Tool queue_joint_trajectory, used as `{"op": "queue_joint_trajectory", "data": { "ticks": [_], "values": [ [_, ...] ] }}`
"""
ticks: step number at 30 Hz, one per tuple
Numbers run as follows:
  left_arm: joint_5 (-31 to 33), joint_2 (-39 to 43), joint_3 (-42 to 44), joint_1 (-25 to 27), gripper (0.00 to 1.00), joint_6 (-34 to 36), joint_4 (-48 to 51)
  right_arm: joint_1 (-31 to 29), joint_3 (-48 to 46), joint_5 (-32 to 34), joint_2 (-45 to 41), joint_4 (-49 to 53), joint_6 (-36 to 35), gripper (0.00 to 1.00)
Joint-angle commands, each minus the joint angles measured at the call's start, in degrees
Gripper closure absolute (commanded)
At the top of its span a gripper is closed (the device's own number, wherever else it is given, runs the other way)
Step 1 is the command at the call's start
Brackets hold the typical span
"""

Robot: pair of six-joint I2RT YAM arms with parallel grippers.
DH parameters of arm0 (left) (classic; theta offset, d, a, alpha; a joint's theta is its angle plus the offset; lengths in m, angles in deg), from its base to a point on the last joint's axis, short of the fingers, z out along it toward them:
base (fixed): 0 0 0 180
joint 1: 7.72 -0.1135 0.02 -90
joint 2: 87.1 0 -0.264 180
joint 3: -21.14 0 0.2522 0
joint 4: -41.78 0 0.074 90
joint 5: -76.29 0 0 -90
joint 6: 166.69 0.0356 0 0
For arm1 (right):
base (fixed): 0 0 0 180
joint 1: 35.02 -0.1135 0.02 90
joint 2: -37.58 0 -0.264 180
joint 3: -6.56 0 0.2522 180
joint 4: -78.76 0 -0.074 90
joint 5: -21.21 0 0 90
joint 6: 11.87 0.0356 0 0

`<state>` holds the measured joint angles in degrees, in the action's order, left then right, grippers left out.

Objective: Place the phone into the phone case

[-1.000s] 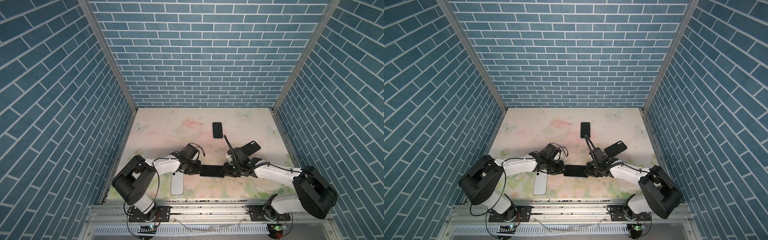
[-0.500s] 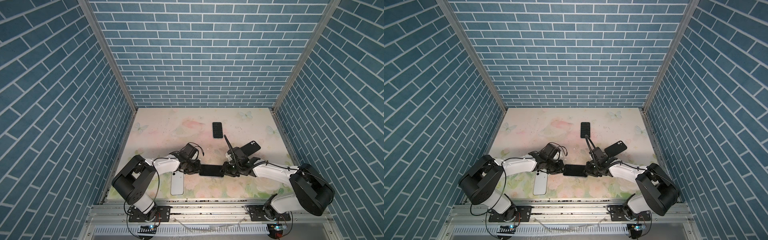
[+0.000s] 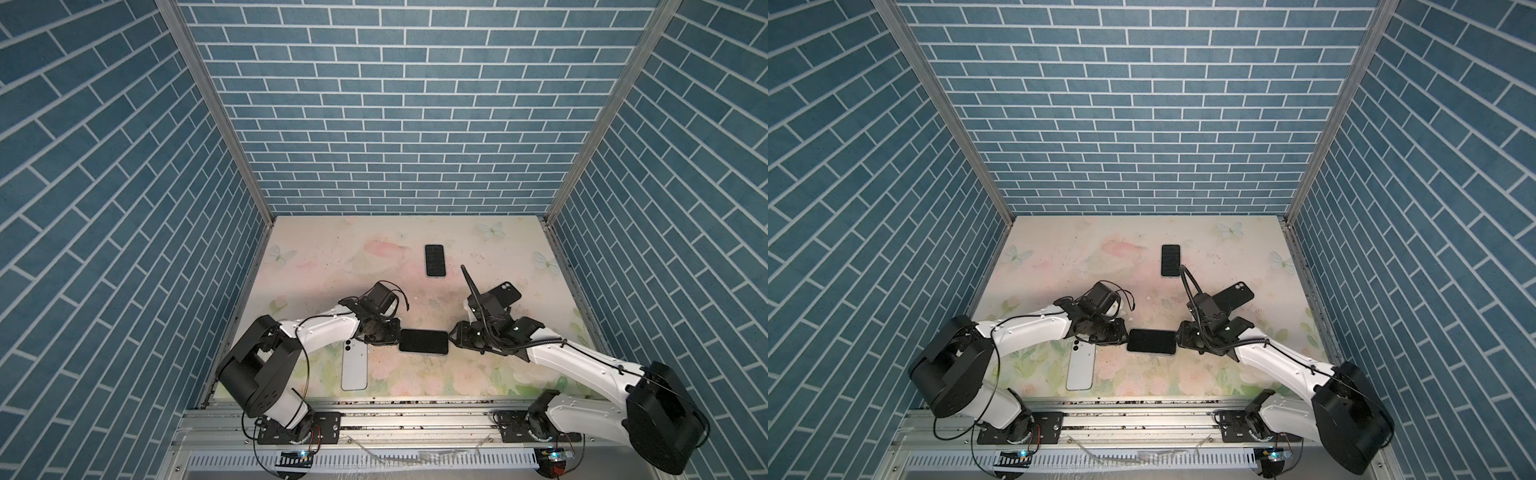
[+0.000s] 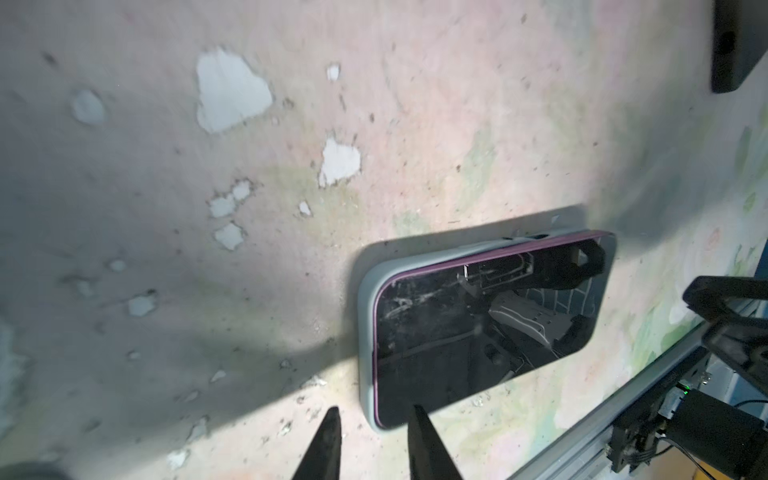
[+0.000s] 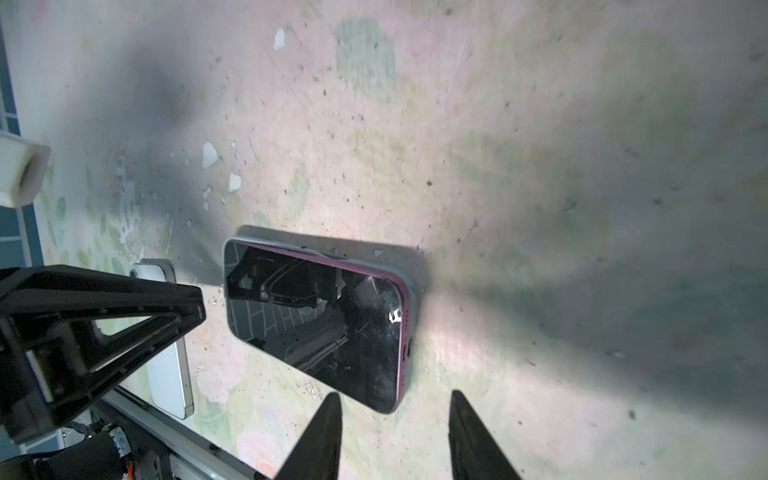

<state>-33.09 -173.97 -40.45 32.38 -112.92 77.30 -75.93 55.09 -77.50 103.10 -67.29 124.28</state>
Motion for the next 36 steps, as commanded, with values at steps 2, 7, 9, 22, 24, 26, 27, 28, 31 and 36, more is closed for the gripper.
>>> {"op": "queue_joint_trajectory", "data": {
  "ticks": [2,7,9,22,24,26,27,28,31,36],
  "values": [
    [3.69,4.35,-2.47,0.07,0.69,3.27,5.75,0.39,-0.03,2.95,-3.3,6.04,-2.29,0.58],
    [4.25,6.54,-2.17,0.16,0.72,3.13,4.29,0.45,-1.52,-1.16,-2.55,2.48,-1.94,0.63],
    [4.57,8.54,-0.82,0.25,0.73,2.34,1.98,0.44,-1.85,-2.22,-1.91,1.32,-1.75,0.63],
    [1.68,5.8,1.91,0.33,0.7,-2.45,-4.02,0.04,-3.9,-9.45,4.65,-8.4,1.8,0.67],
    [1.23,3.64,1.88,0.33,0.71,-2.19,-3.82,-0.13,-4.33,-9.66,5.3,-9.4,2.39,0.68],
    [0.59,1.35,1.85,0.33,0.72,-1.92,-3.65,-0.22,-4.77,-10.0,5.75,-10.19,2.8,0.68],
    [0.2,0.17,1.82,0.42,0.73,-1.85,-3.71,-0.23,-4.95,-10.24,6.0,-10.56,3.02,0.68],
    [-0.11,-0.74,1.82,0.51,0.73,-1.82,-3.88,-0.31,-5.12,-10.42,6.28,-10.76,3.14,0.68],
    [-0.43,-2.71,2.23,0.77,0.75,-2.0,-4.51,-0.47,-5.49,-10.71,7.07,-11.3,3.5,0.69],
    [-0.52,-4.88,2.42,0.86,0.77,-1.58,-4.29,-0.75,-6.12,-10.71,7.73,-12.1,4.11,0.75]
  ]
}}
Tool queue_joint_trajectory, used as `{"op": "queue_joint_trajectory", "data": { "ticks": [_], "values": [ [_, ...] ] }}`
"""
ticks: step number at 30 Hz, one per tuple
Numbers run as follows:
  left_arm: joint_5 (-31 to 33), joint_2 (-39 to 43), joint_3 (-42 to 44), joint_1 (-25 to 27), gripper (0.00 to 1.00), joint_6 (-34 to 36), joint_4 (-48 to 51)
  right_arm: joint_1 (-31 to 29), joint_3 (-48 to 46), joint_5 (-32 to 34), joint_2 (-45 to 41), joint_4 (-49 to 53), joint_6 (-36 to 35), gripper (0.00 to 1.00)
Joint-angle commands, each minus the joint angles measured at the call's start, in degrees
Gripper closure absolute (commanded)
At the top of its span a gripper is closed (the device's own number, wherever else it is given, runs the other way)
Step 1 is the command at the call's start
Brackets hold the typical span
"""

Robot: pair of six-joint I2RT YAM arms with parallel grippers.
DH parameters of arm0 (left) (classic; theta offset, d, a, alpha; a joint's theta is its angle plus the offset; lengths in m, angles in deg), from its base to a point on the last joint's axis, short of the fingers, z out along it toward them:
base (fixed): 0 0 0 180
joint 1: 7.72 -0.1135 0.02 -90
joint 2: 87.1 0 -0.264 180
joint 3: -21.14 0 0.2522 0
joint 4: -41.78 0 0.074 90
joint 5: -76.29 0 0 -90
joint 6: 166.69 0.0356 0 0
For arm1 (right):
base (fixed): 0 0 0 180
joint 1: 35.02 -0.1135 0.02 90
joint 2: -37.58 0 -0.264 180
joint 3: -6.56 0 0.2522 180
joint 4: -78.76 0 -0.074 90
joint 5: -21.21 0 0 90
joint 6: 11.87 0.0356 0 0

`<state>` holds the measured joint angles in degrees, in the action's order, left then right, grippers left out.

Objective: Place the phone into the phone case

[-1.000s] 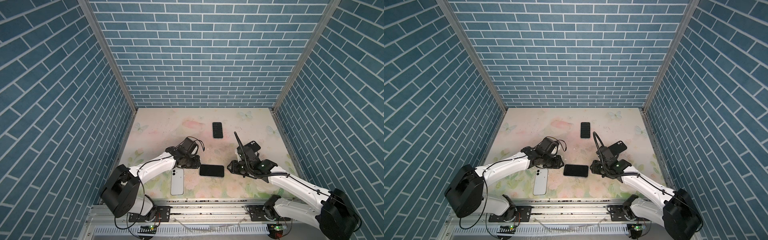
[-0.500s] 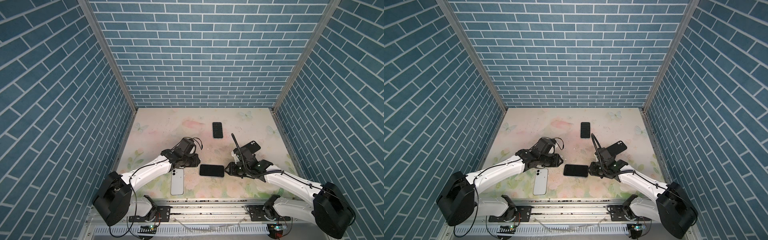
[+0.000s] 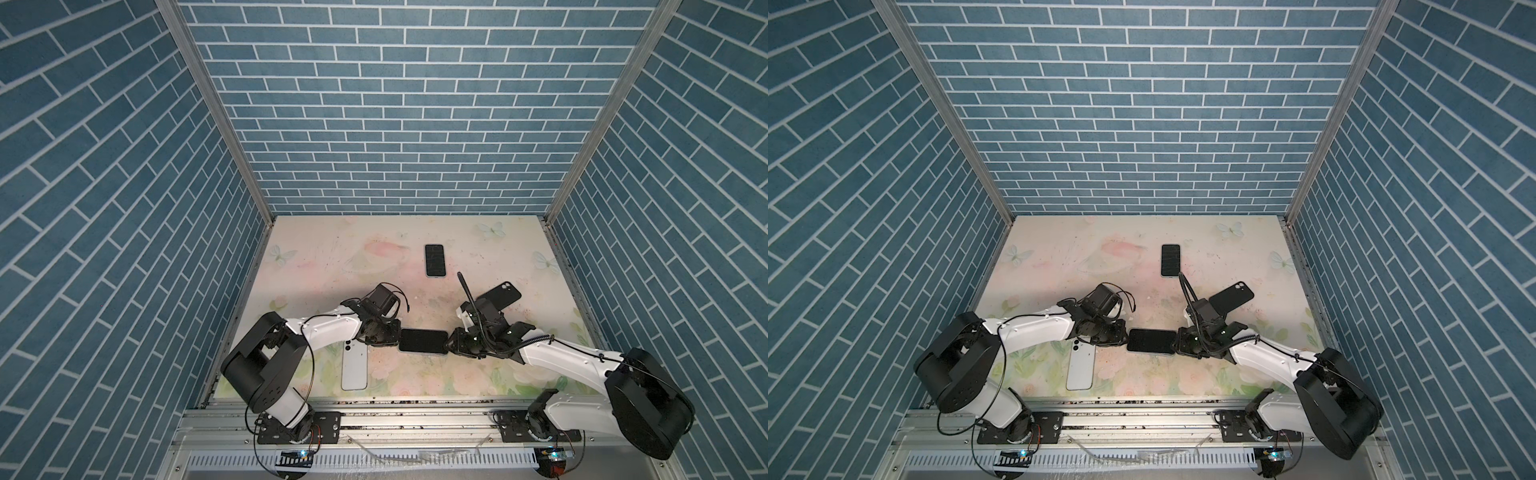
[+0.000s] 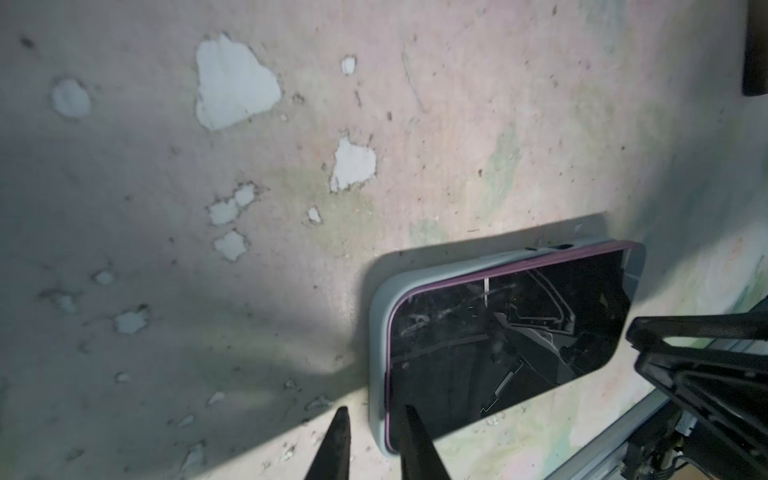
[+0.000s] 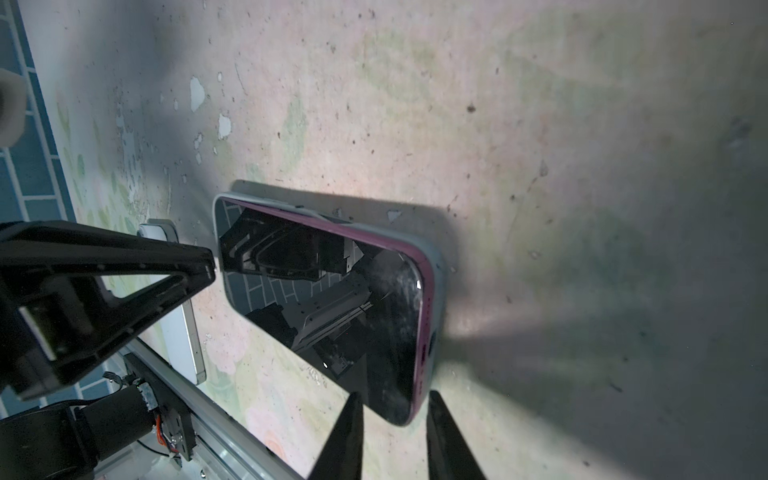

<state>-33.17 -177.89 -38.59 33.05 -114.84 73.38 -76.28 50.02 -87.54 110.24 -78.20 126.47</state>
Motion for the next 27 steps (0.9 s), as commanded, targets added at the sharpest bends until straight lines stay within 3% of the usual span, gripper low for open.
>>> {"op": "queue_joint_trajectory", "data": {
  "ticks": [1,12,18,27],
  "values": [
    [-0.54,-1.33,0.62,0.18,0.77,0.41,-0.3,-0.41,-1.04,-0.73,0.76,-1.27,1.93,0.75],
    [-1.31,-2.79,0.79,1.58,0.79,-0.65,-1.98,-1.61,-0.69,-1.12,3.51,-1.94,2.2,0.79],
    [-1.56,-3.77,0.39,2.55,0.82,-1.24,-2.93,-2.23,-0.18,-0.73,3.8,-1.98,2.29,0.9],
    [-1.87,-3.88,0.22,2.93,0.84,-1.23,-3.08,-2.65,0.15,-0.51,3.89,-1.73,2.2,0.91]
  ]
}}
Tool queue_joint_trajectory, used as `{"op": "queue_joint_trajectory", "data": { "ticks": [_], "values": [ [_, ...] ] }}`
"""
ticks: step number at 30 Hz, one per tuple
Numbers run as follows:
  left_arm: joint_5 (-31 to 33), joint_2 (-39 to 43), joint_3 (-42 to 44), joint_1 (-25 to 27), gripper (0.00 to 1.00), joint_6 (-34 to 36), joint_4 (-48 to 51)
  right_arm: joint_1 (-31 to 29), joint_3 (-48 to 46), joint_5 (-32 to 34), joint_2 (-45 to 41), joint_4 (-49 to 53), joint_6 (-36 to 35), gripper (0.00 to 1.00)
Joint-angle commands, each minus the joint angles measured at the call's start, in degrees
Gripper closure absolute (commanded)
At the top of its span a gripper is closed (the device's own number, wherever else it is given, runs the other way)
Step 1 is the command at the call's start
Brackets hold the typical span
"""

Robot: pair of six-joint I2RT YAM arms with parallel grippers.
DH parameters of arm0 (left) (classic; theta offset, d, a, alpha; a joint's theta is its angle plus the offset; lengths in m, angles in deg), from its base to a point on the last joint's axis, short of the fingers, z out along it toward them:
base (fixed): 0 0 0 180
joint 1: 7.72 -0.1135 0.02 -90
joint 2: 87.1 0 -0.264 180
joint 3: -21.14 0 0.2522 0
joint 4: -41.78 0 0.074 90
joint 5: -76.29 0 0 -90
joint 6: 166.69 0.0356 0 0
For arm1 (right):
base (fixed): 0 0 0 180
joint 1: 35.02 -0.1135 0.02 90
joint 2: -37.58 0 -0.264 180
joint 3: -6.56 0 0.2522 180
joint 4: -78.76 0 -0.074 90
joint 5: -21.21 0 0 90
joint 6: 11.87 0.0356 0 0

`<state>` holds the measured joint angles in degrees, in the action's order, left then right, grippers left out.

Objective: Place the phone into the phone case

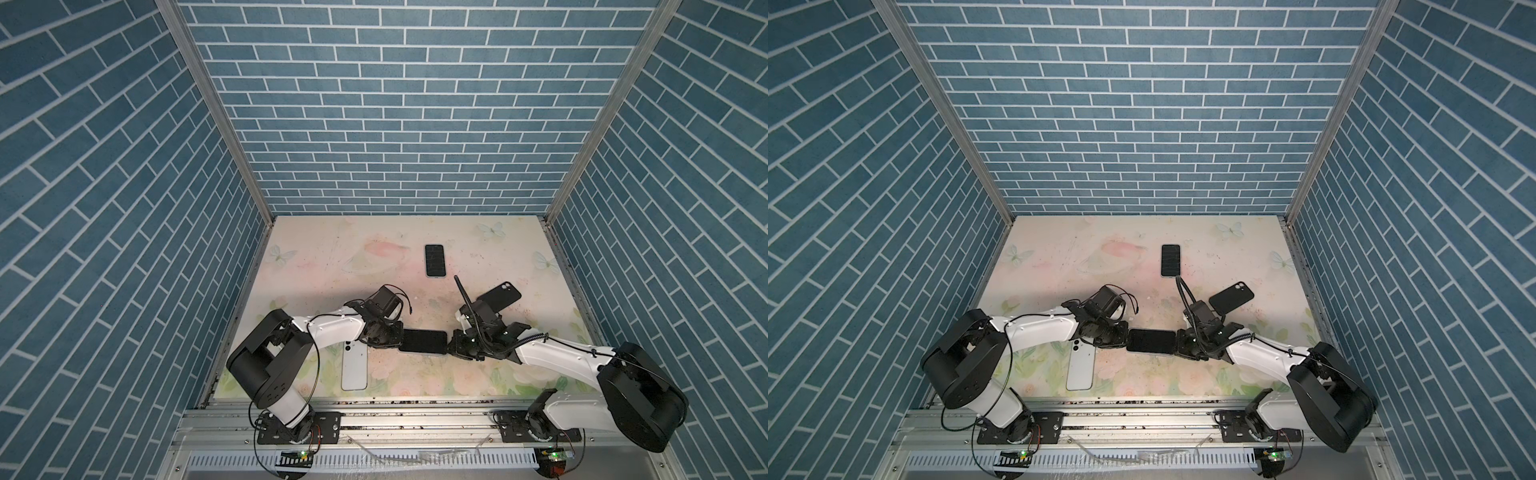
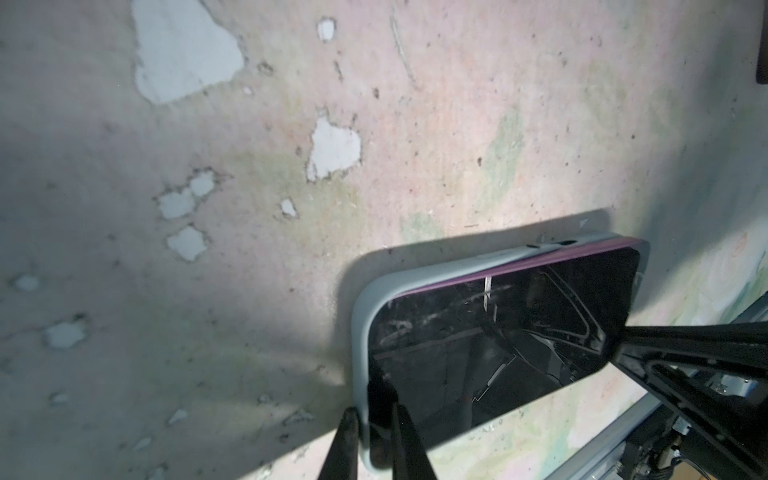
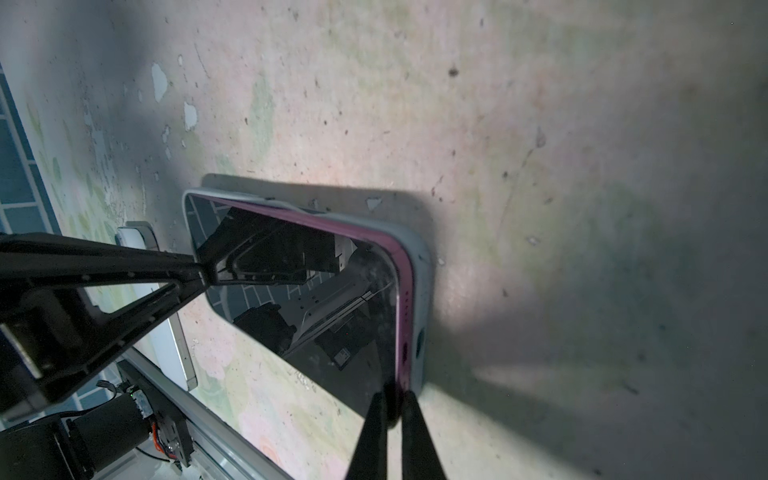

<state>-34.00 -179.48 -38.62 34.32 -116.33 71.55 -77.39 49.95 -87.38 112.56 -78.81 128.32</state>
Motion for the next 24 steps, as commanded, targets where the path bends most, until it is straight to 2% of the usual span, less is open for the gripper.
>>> {"op": "queue_joint_trajectory", "data": {
  "ticks": [1,10,15,19,24],
  "values": [
    [-0.99,-2.28,0.34,1.64,0.84,0.34,-1.23,-1.49,0.24,-0.58,1.58,-1.11,0.34,0.91],
    [-1.15,-2.27,0.44,1.64,0.84,0.24,-1.44,-2.1,0.77,-0.57,2.89,-0.5,0.27,0.91],
    [-1.14,-2.02,0.63,1.64,0.84,0.44,-1.16,-2.19,2.96,2.4,-0.22,5.95,-2.68,0.78],
    [-0.89,-1.92,0.69,1.64,0.84,0.7,-0.98,-2.25,5.48,5.01,-2.67,12.64,-5.16,0.79],
    [-0.91,-2.1,0.78,1.6,0.85,0.44,-1.33,-2.19,5.24,5.87,-5.1,14.42,-4.16,0.83]
  ]
}}
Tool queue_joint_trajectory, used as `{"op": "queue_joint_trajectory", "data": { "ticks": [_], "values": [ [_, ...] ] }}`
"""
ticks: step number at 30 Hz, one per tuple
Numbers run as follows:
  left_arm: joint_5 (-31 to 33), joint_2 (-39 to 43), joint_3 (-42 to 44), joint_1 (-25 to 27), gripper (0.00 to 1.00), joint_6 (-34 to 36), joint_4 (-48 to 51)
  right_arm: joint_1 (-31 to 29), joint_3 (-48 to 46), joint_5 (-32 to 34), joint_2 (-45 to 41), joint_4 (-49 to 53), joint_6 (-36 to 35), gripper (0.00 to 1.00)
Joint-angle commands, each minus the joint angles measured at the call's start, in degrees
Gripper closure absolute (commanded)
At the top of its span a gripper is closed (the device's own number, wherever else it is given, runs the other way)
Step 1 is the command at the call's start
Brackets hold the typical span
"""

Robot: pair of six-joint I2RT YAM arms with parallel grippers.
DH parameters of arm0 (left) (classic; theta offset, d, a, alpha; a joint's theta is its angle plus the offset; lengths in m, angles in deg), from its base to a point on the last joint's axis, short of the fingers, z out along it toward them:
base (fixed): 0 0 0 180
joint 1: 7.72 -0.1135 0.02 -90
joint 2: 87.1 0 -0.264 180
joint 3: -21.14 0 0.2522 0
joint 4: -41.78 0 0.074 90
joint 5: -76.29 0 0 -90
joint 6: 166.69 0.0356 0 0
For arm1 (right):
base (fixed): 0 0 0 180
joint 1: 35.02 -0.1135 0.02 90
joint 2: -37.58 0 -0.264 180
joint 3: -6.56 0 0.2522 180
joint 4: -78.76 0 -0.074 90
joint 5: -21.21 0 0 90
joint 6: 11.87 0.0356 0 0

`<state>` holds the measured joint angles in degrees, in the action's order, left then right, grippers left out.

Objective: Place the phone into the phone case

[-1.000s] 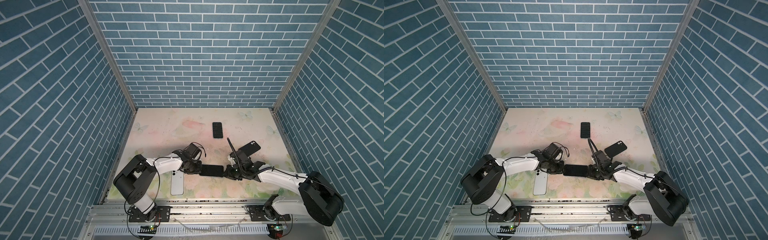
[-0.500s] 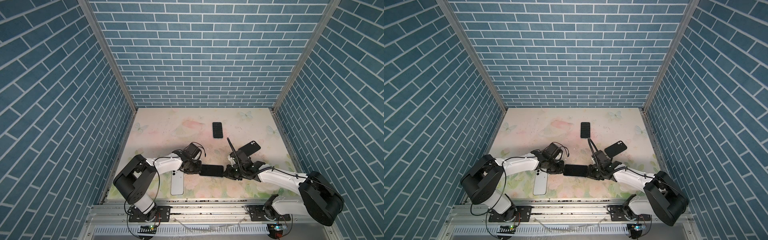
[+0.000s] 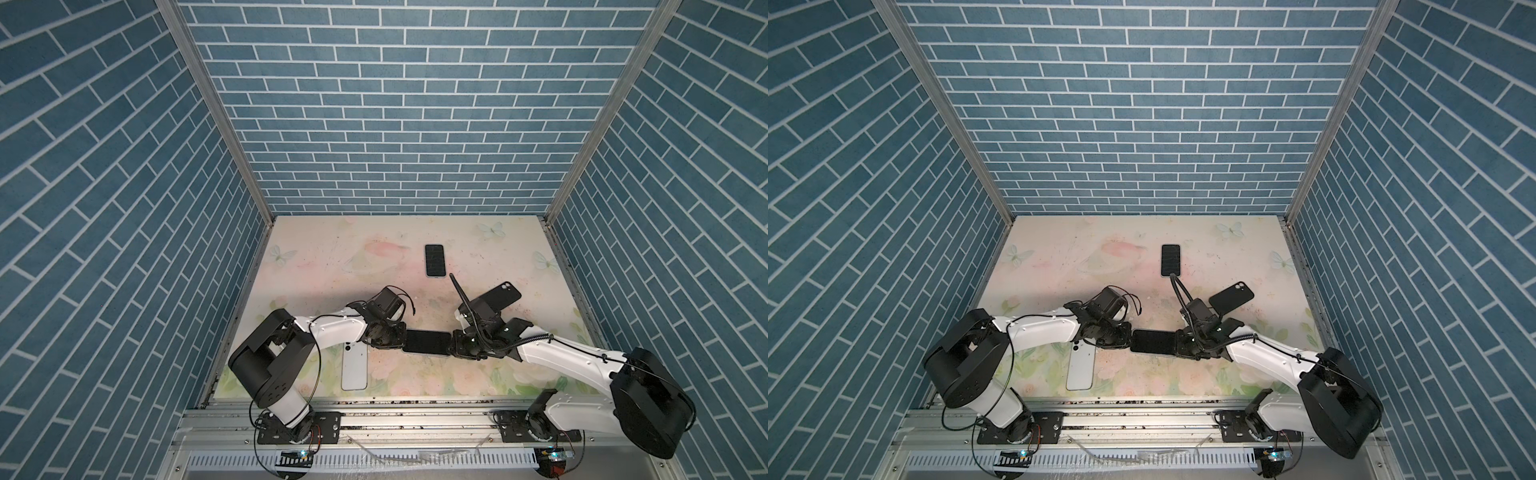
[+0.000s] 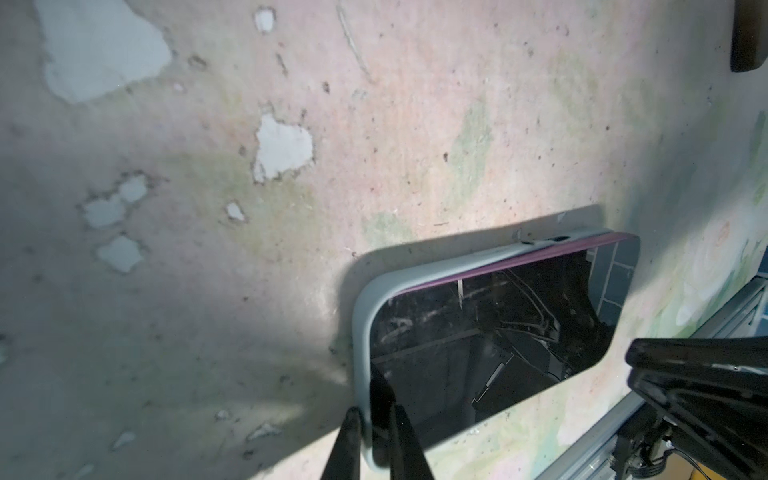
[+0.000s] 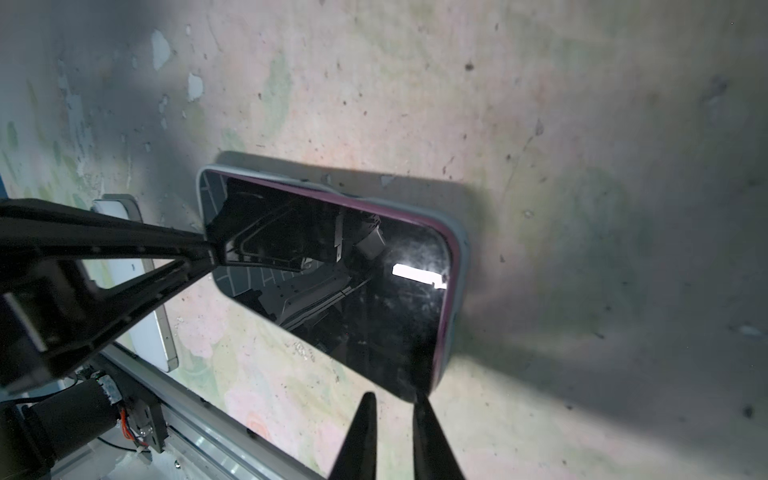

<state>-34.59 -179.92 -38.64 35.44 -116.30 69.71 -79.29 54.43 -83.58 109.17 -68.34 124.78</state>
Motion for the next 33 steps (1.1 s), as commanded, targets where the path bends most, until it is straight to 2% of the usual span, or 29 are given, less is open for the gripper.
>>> {"op": "queue_joint_trajectory", "data": {
  "ticks": [1,7,23,29,33],
  "values": [
    [-0.37,-1.67,0.76,0.55,0.85,0.34,0.48,-0.27,0.63,2.31,-2.12,3.98,-0.45,0.84],
    [-0.23,-1.67,0.75,0.53,0.85,0.46,0.68,-0.29,0.05,3.01,-2.04,4.36,-0.25,0.84],
    [-0.53,-1.75,0.83,0.55,0.85,0.45,0.42,-1.6,-1.06,-0.41,4.62,-2.61,1.86,0.86],
    [-0.48,-1.84,0.45,0.53,0.85,0.77,0.77,-1.96,-0.4,-0.19,5.71,-2.11,1.73,0.86],
    [-0.46,-1.75,0.49,0.53,0.85,0.92,1.02,-1.96,0.83,2.76,3.0,1.71,0.67,0.87]
  ]
}}
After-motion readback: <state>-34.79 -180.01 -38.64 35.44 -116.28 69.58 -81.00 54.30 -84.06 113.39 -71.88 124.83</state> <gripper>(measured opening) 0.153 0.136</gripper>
